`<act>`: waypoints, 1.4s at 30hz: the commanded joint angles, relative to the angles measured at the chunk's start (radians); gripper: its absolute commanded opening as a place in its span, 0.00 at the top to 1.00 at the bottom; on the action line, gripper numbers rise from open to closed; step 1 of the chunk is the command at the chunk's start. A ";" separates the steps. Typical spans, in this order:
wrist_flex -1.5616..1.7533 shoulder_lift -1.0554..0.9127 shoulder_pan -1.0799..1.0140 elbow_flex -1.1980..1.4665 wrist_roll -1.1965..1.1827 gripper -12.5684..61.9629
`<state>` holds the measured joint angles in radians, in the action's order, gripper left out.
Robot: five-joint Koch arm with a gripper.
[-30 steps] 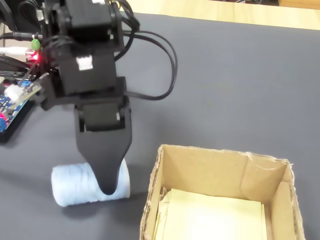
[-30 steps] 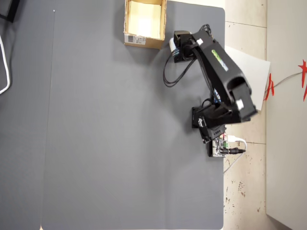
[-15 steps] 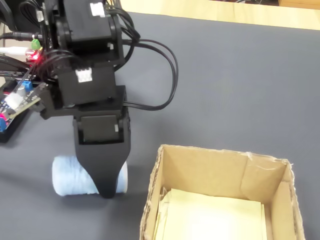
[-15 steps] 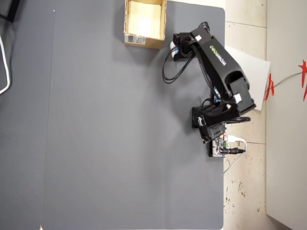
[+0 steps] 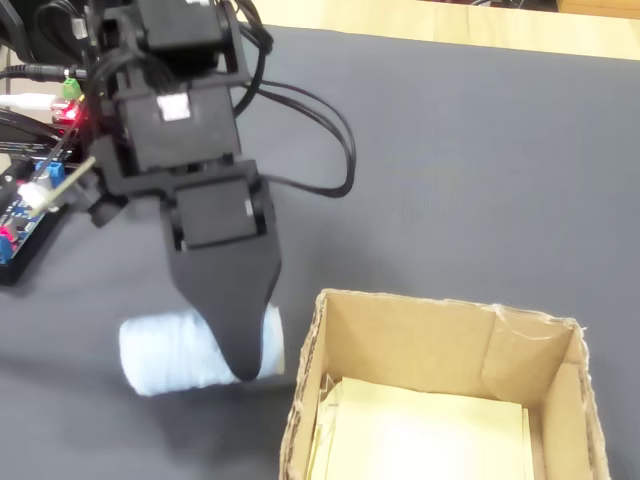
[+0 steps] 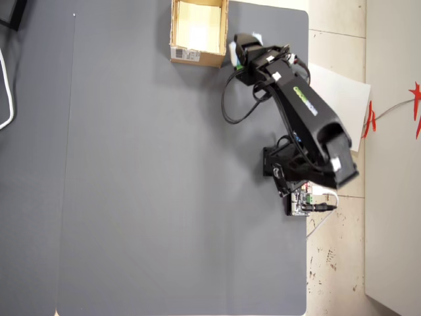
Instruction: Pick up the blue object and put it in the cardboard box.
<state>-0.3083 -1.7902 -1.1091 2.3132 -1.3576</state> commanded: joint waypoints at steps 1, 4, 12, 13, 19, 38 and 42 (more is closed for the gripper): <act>0.100 -0.044 0.006 -0.026 -0.049 0.56; 0.164 -0.080 0.002 -0.017 -0.074 0.56; 0.360 -0.110 -0.003 -0.029 -0.133 0.56; 0.380 -0.112 0.002 -0.031 -0.135 0.56; 0.485 -0.117 0.100 -0.069 -0.147 0.56; 0.215 -0.012 0.307 -0.227 -0.130 0.38; 0.204 -0.049 0.356 -0.224 -0.135 0.38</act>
<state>-0.1089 -1.7994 -0.7747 2.1829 -1.4588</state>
